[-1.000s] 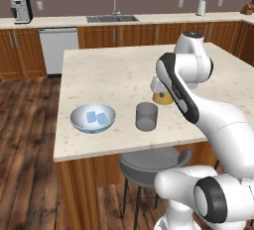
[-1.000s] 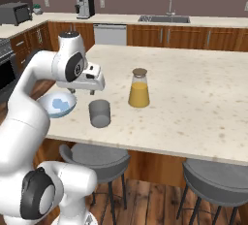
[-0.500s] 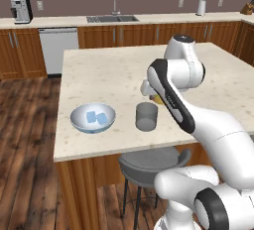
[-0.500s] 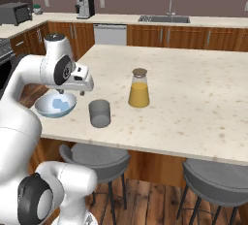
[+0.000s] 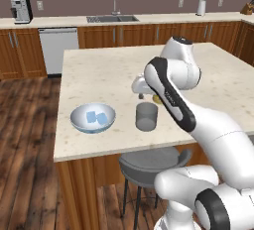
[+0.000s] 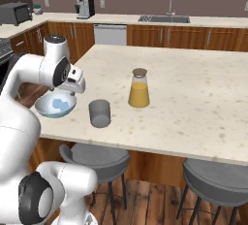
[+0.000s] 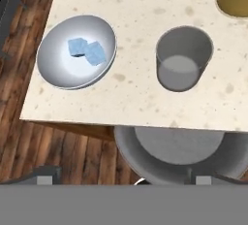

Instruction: There are two ice cubes in the ice bowl. Place both ice cubes in the glass cup.

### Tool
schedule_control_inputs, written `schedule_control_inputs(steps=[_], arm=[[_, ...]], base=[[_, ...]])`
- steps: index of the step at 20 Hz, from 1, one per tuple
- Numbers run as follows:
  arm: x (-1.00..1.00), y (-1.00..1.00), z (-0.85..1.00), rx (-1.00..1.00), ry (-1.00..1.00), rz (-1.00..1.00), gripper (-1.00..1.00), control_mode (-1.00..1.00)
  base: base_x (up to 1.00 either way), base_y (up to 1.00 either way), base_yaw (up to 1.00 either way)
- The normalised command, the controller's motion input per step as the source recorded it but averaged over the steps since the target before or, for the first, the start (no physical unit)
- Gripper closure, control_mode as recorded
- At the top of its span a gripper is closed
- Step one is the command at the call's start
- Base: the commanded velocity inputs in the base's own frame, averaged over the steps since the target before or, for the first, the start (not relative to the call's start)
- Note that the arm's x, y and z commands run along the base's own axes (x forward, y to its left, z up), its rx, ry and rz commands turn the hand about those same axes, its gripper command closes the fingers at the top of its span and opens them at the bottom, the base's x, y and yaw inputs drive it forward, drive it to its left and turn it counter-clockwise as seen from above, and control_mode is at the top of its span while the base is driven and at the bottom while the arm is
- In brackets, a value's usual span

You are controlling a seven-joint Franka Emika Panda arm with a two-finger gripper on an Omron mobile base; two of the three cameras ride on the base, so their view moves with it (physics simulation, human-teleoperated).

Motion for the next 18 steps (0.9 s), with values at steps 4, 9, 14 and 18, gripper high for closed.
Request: schedule_control_inputs(steps=[4,9,14,18], arm=[[0.07,0.15,-0.02,0.22,0.0,0.0,-1.0,-1.0],[0.13,0.17,-0.03,0.16,0.04,0.0,-1.0,-1.0],[0.2,0.75,-0.12,-0.09,0.06,0.0,-1.0,-1.0],[0.23,1.0,-0.09,-0.31,0.09,0.0,-1.0,-1.0]], base=[[0.0,0.0,0.0],[0.0,0.0,0.0],[0.0,0.0,0.0],[0.0,0.0,0.0]])
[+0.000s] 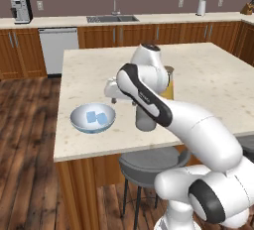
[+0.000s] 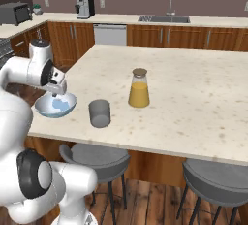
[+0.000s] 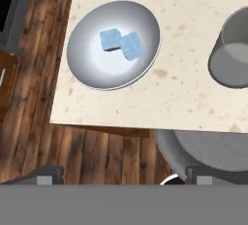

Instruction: There are two ice cubes in the ice bowl. Place both ice cubes in the glass cup.

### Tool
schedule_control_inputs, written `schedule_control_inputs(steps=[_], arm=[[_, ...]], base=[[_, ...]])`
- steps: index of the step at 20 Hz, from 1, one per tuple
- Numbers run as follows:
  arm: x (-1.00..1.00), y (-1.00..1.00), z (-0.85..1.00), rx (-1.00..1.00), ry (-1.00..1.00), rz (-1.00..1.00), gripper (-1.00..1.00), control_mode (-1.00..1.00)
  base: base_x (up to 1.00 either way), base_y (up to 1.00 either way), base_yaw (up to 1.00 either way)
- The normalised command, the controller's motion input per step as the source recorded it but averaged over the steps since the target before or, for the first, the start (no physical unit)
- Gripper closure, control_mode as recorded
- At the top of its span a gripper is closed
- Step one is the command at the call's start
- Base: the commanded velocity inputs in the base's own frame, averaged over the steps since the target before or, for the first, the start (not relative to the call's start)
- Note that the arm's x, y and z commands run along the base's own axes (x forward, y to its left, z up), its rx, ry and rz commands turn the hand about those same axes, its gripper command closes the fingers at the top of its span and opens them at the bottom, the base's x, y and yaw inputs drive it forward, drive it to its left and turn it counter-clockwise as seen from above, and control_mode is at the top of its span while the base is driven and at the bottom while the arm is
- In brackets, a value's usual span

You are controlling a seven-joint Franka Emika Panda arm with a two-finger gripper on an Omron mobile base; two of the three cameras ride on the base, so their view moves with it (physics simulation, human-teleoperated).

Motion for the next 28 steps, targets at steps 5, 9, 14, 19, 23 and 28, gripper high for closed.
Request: schedule_control_inputs(steps=[5,9,14,19,23,28], arm=[[0.17,0.81,0.0,-0.24,0.07,0.0,-1.0,-1.0],[0.14,0.45,0.0,-0.11,0.05,0.0,-1.0,-1.0],[0.18,0.0,-0.2,-0.03,0.0,0.0,-1.0,-1.0],[0.46,0.0,-0.45,-0.01,-0.01,-0.03,-1.0,-1.0],[0.45,0.0,-0.33,-0.01,-0.02,-0.04,-1.0,-1.0],[0.35,0.0,-0.46,-0.03,0.0,-0.02,-1.0,-1.0]], base=[[0.0,0.0,0.0],[0.0,0.0,0.0],[0.0,0.0,0.0],[0.0,0.0,0.0],[0.0,0.0,0.0],[0.0,0.0,0.0]])
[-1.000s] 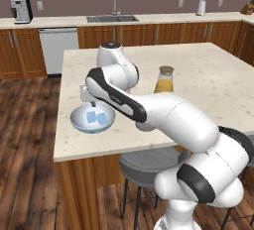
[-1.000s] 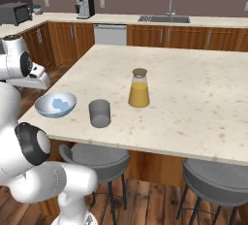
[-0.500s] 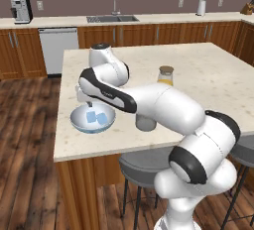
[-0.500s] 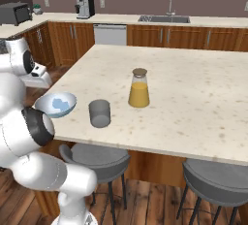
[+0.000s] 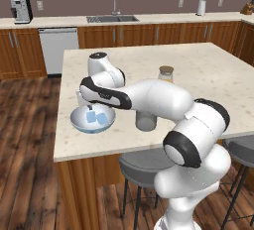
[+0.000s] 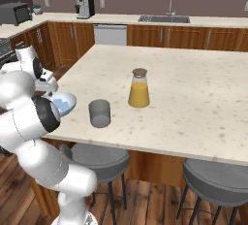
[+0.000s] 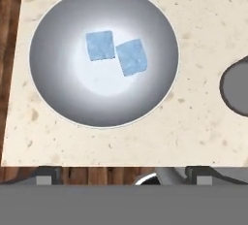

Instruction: There are two ice cubes in the ice bowl. Place both ice cubes in the glass cup.

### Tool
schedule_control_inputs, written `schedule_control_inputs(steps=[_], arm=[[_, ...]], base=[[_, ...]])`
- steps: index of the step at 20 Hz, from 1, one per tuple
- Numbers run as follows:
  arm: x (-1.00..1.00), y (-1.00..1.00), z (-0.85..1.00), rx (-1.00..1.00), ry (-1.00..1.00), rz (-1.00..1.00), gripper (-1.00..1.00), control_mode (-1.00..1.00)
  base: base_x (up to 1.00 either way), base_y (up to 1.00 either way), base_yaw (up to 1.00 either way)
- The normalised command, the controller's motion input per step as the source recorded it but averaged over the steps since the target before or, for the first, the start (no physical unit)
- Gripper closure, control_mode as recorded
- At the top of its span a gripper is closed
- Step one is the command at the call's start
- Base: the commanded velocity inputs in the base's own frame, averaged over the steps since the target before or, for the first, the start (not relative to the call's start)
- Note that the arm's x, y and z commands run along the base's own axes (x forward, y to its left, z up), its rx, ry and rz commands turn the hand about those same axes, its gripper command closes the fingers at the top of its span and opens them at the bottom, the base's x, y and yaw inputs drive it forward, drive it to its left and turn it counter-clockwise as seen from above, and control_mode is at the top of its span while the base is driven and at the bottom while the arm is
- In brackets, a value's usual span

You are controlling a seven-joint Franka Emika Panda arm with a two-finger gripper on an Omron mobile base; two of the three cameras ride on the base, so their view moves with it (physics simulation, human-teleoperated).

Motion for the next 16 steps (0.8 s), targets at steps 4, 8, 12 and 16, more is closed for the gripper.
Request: schedule_control_inputs(steps=[4,8,12,16], arm=[[0.16,0.0,-0.48,-0.02,0.0,0.0,-1.0,-1.0],[0.19,0.0,-0.37,0.0,0.0,0.0,-1.0,-1.0],[0.19,0.0,-0.34,0.0,0.0,0.0,-1.0,-1.0],[0.26,0.0,-0.34,-0.01,0.0,0.0,-1.0,-1.0]], base=[[0.0,0.0,0.0],[0.0,0.0,0.0],[0.0,0.0,0.0],[0.0,0.0,0.0]])
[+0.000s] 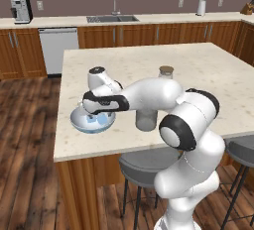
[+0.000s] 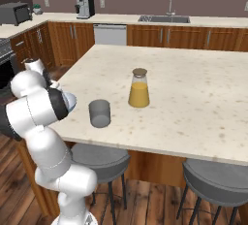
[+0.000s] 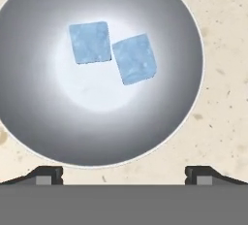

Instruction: There are two ice cubes in the ice bowl. Place both ice cubes in the glass cup.

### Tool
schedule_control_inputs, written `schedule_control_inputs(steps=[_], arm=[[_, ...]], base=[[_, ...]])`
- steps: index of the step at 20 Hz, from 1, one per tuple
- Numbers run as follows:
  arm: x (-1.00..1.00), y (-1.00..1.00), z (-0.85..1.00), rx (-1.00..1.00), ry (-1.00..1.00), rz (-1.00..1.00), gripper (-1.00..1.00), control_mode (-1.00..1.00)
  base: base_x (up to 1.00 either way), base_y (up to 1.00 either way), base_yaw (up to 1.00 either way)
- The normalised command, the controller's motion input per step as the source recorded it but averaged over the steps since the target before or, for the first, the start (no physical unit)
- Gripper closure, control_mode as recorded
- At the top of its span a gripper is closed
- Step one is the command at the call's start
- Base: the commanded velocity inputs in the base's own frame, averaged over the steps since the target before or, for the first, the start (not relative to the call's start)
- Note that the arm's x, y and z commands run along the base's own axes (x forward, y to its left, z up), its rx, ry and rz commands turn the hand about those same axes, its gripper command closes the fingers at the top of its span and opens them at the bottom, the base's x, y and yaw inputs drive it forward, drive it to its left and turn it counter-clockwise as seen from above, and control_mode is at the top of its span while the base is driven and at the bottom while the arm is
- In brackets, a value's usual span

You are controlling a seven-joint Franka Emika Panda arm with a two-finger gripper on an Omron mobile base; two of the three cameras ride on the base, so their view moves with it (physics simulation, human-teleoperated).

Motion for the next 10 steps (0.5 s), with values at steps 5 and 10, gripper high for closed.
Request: schedule_control_inputs(steps=[5,10], arm=[[0.38,0.0,-0.27,-0.03,0.0,0.0,-1.0,-1.0],[0.38,0.0,-0.22,-0.03,0.0,0.0,-1.0,-1.0]], base=[[0.0,0.0,0.0],[0.0,0.0,0.0]])
